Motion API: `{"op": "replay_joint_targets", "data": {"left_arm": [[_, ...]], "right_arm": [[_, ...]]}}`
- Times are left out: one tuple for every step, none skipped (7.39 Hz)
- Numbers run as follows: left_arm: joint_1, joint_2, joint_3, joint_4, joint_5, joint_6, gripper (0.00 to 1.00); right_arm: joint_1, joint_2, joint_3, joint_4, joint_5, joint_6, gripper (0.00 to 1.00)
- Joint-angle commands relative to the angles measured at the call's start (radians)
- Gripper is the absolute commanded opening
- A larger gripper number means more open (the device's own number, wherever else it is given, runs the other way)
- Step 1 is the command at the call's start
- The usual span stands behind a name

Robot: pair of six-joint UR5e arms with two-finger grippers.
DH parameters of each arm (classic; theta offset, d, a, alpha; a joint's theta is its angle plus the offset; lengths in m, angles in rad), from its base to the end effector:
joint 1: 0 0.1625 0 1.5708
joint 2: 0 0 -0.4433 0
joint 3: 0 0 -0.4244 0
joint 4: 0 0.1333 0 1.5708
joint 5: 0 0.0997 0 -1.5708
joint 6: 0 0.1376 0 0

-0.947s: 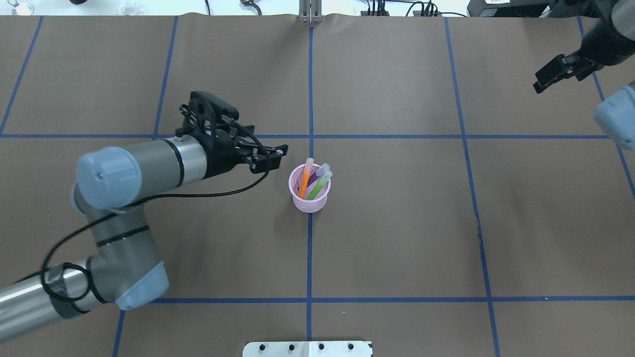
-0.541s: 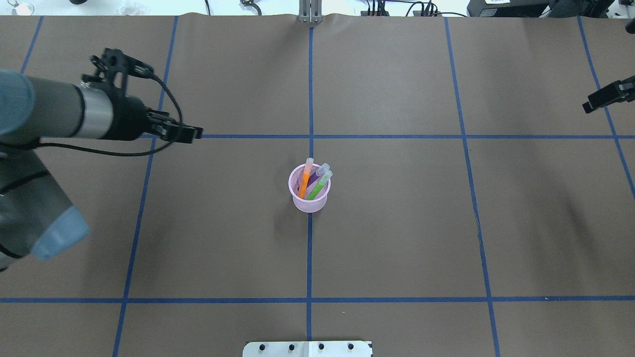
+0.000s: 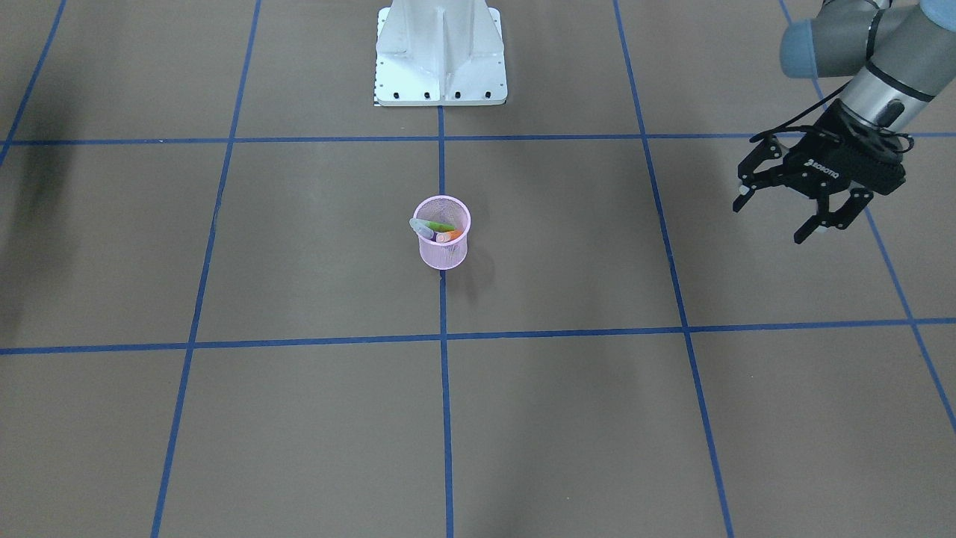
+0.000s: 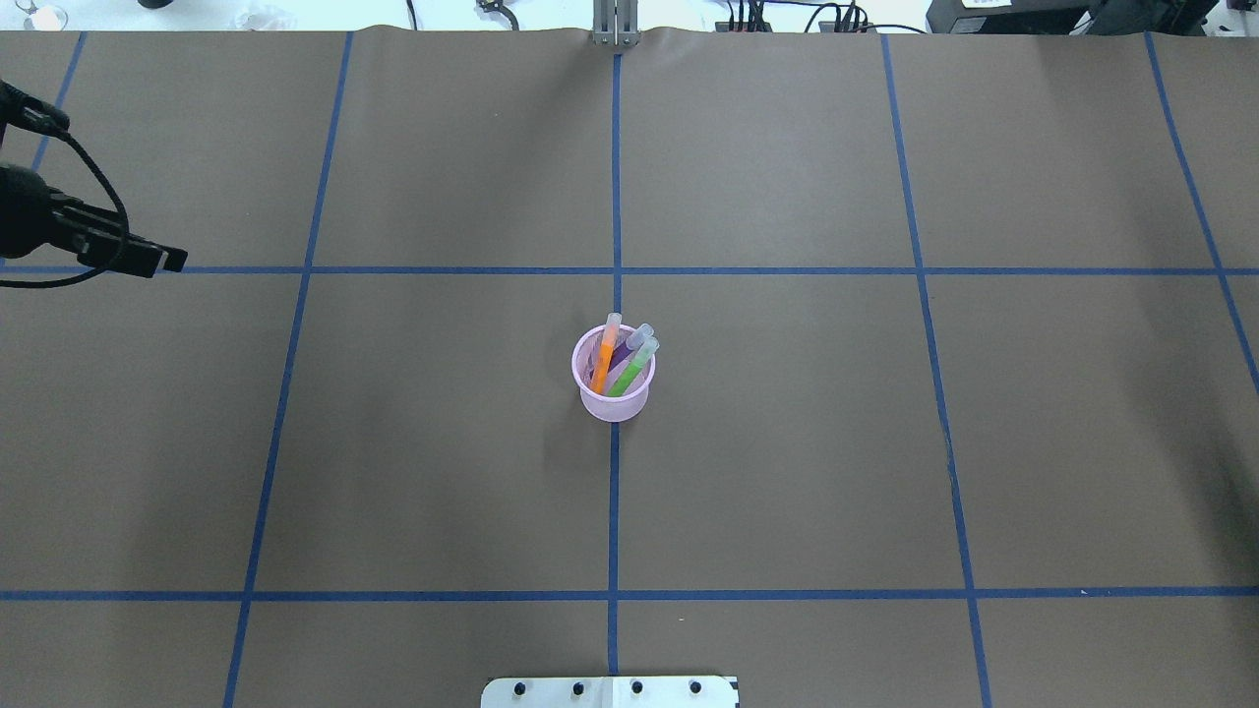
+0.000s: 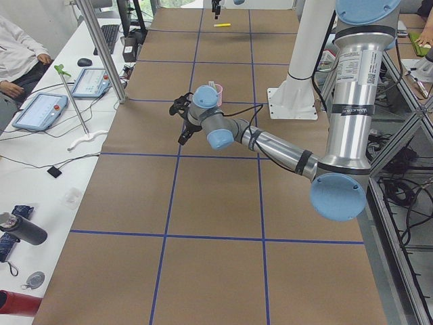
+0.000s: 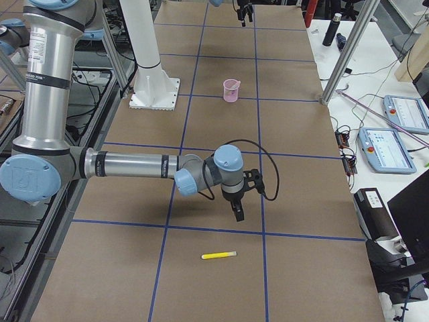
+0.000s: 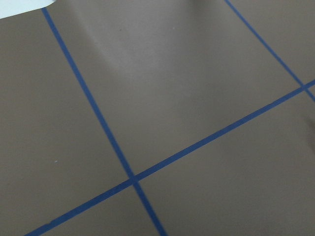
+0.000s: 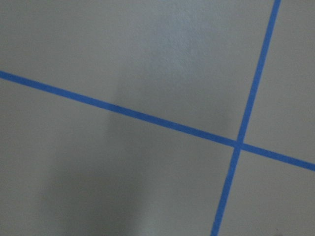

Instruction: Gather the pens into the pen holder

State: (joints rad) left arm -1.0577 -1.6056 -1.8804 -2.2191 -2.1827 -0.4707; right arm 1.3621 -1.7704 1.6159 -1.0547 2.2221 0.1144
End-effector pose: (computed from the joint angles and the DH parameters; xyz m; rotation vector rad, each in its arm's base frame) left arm 0.2294 -0.5178 0.4403 0.5827 0.9485 0.3413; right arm -0.0472 -0.4637 0.7294 0.2408 -0.6927 -0.2078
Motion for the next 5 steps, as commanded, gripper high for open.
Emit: {"op": "replay_joint_targets", "data": {"left_arm": [[-0.013, 0.019, -0.002, -0.004, -0.005, 0.032, 0.99], [-0.013, 0.019, -0.003, -0.005, -0.003, 0.032, 0.99], [-0.013, 0.019, -0.003, -0.005, -0.003, 0.032, 0.99], [-0.013, 0.019, -0.003, -0.007, -0.003, 0.032, 0.99], [-0.011, 0.019, -0.003, -0.007, -0.003, 0.032, 0.99]], "right_arm": [[0.022, -0.026, -0.230, 0.279, 0.005, 0.026, 1.00], [0.022, -0.026, -0.246, 0.292, 0.007, 0.066, 0.99], [0.022, -0.020, -0.269, 0.294, 0.007, 0.095, 0.97], [0.022, -0.012, -0.275, 0.294, 0.007, 0.131, 0.95], [0.020, -0.003, -0.286, 0.292, 0.005, 0.140, 0.94]]}}
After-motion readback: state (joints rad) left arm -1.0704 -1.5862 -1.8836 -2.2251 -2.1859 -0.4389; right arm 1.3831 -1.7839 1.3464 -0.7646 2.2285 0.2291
